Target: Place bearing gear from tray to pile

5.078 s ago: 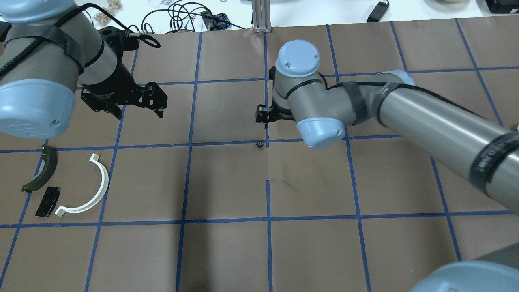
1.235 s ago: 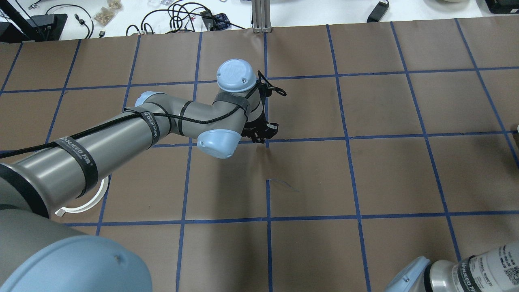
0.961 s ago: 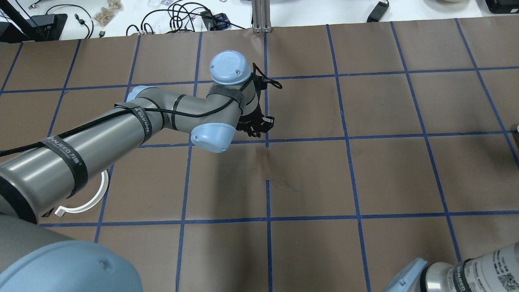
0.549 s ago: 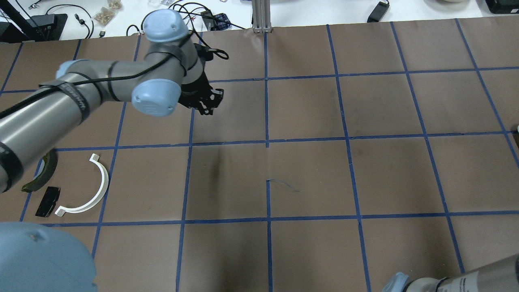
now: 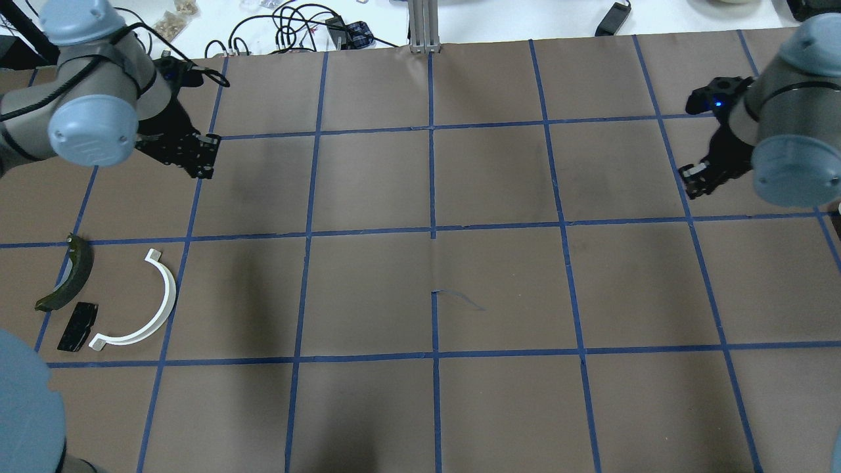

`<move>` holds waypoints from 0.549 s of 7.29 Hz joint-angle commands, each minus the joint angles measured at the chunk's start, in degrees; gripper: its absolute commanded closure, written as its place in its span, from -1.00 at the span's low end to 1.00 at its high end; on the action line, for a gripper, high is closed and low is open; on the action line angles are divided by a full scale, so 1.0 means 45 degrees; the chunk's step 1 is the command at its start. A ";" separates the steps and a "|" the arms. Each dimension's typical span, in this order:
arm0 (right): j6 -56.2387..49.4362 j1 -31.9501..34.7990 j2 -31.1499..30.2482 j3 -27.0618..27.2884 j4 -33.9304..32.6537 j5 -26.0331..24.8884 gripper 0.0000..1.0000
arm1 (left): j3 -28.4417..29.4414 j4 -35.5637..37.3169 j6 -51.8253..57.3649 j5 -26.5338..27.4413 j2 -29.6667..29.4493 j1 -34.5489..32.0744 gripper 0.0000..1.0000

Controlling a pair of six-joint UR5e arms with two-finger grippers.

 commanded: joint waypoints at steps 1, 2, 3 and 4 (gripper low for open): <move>0.5337 0.3576 0.0409 -0.0411 -0.0132 0.0169 0.61 | -0.0727 0.0127 0.2941 0.0100 0.0166 0.2044 1.00; 0.7197 0.4906 0.0780 -0.0762 -0.0596 0.0440 0.59 | -0.1021 0.0129 0.3460 0.0100 0.0225 0.2691 1.00; 0.8975 0.5983 0.1267 -0.1191 -0.0814 0.0810 0.58 | -0.1198 0.0129 0.3716 0.0100 0.0245 0.3064 1.00; 1.0115 0.6883 0.1891 -0.1524 -0.0874 0.0872 0.59 | -0.1451 0.0168 0.4202 0.0100 0.0206 0.3436 1.00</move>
